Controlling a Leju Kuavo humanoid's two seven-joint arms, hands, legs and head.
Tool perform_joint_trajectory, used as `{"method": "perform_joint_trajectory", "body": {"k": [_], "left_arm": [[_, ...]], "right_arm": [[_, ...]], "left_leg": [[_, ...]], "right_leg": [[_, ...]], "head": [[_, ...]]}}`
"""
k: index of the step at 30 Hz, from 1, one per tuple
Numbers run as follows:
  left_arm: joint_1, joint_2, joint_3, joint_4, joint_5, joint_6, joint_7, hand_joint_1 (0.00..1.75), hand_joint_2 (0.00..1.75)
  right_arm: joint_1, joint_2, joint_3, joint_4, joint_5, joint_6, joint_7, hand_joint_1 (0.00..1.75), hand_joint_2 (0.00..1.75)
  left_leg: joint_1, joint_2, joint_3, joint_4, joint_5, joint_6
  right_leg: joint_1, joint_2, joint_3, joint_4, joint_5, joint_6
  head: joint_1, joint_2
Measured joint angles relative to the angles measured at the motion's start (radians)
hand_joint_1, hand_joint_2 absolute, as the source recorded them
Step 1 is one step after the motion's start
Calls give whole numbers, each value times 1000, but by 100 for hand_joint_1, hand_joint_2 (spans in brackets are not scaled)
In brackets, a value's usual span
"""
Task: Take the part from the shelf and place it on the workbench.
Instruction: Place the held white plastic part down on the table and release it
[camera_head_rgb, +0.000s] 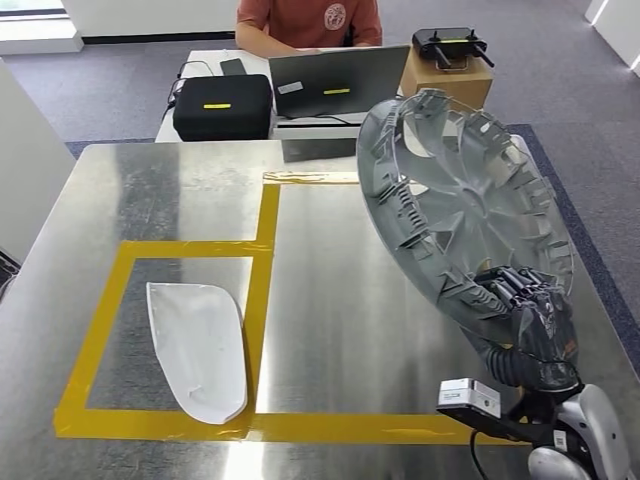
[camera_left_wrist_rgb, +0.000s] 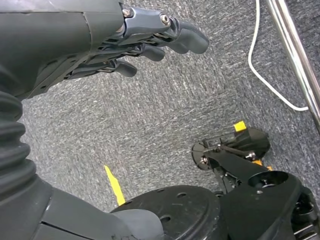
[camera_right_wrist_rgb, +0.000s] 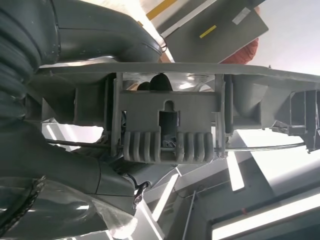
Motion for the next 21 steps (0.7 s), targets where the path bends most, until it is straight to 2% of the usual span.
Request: {"method": "perform_joint_trajectory", "body": {"k": [13,17,21], "left_arm": [[-5,3,-1,5,-4,1,8,0,175],[-6,3,-5,6,-11,3,10,0,175],[-10,5,-14,10,-17,4,9,0,175]], "right_arm": [[-60,-4,50,16,58,12,30,175,175],[-85,-4,80,31,139,10,41,175,175],[-165,-2,165,87,250,11,56,175,175]], "left_leg": [[-4,0,-3,5,-1,0],[-4,0,-3,5,-1,1],[-4,0,-3,5,0,0]], "right_leg": [[-3,-1,0,0,2,2],[-3,0,0,0,3,2],[-3,0,0,0,3,2]], "head": [[0,0],[0,0],[0,0]]}}
